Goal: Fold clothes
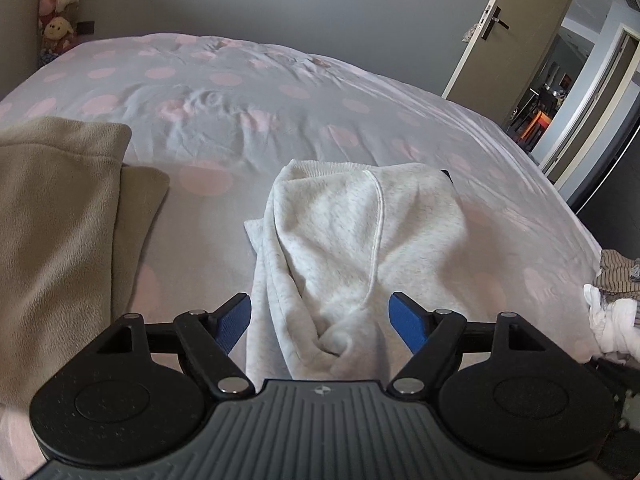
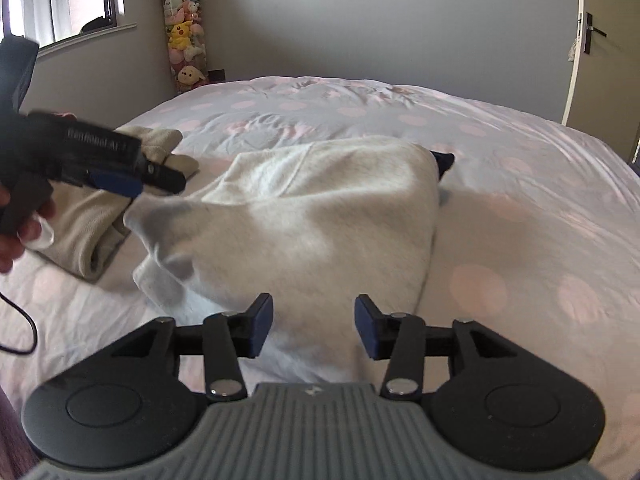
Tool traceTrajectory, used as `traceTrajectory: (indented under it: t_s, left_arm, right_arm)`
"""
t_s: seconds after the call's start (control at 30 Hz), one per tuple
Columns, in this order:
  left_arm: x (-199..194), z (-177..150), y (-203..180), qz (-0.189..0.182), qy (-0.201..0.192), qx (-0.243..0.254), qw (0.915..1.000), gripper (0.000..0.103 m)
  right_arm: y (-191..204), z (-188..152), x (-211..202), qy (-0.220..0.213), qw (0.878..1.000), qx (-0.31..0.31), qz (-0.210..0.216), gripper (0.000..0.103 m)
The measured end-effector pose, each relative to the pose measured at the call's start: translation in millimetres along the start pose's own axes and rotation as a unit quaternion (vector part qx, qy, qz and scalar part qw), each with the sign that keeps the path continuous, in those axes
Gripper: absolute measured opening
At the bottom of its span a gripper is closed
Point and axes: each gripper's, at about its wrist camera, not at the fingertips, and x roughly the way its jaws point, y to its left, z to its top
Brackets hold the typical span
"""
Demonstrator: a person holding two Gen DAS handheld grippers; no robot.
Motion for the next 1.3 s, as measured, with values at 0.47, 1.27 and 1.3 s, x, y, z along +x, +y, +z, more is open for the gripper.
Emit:
traceTrajectory:
  t_s: [0.47, 1.27, 1.3]
  left_arm:
    - [13, -26, 5, -0.039, 0.012, -0.050, 0.9979, 0.022]
    - [38, -61, 46, 0.011, 0.067, -0.125, 0.9898, 0.022]
    - [33, -62, 46, 0.013, 0.067, -0.126, 0.9897, 0.023]
  right_arm:
    - [-35, -48, 36, 0.058, 0.995, 0.075, -0.034, 0.037]
    - [-47, -58, 45, 0.085, 0.989, 0.119, 0.017, 0.016]
    - [-48, -59, 45, 0.089, 0.988, 0.122, 0.019, 0.014]
